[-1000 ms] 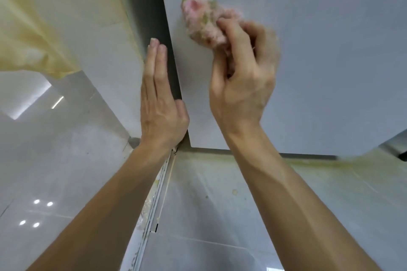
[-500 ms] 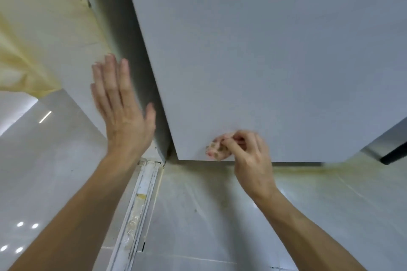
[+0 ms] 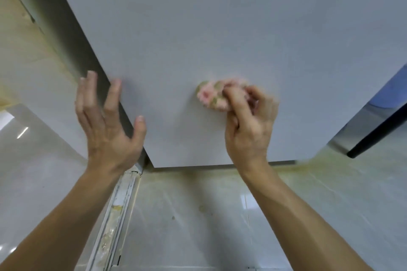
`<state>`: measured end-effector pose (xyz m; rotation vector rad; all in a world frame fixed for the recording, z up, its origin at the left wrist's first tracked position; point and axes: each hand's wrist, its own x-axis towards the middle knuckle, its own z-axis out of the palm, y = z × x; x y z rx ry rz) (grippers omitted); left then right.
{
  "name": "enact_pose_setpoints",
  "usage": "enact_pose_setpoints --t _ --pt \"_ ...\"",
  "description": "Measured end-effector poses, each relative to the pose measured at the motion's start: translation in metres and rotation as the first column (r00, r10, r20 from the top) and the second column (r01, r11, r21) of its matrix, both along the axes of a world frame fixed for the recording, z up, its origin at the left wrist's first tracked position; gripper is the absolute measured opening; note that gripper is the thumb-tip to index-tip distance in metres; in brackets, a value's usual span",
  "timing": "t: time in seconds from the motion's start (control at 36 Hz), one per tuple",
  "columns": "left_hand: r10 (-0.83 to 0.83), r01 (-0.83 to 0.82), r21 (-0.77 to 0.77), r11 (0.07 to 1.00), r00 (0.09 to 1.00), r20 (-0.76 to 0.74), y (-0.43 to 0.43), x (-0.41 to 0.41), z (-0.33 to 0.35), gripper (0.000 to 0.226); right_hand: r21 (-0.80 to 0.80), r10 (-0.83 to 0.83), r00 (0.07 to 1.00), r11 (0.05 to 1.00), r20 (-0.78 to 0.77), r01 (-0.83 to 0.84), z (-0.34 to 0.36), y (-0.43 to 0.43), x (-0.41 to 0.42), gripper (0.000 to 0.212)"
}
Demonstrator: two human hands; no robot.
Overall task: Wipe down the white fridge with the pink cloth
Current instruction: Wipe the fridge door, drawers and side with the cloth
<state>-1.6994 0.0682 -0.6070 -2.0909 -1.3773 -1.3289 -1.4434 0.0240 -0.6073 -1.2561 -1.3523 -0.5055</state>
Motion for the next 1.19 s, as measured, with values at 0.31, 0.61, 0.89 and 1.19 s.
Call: enact_pose_setpoints --t 0.31,0.61,0.89,1.19 --pt "0.111 -0.121 -0.066 0.99 0.984 -0.138 -0.018 0.055 -0.015 0.094 -0.398 0.167 0.968 0.914 0.186 -0.081 -0.085 -0.023 0.03 0.049" --pt "0.059 -0.065 -0.02 0.998 0.975 -0.215 -0.026 0.074 -0.004 0.097 0.029 -0.015 0.946 0.999 -0.324 0.025 0.05 -0.017 0.058 0.057" --pt "0.067 -0.072 -0.017 0.997 0.981 -0.183 -0.026 0.105 -0.004 0.098 -0.088 0.077 0.944 0.995 0.32 -0.052 -0.03 -0.012 0.062 0.026" --pt "0.074 -0.08 -0.03 0.996 0.983 -0.168 -0.03 0.121 -0.003 0.099 -0.312 0.019 0.986 0.949 0.166 0.035 -0.067 -0.038 0.125 0.032"
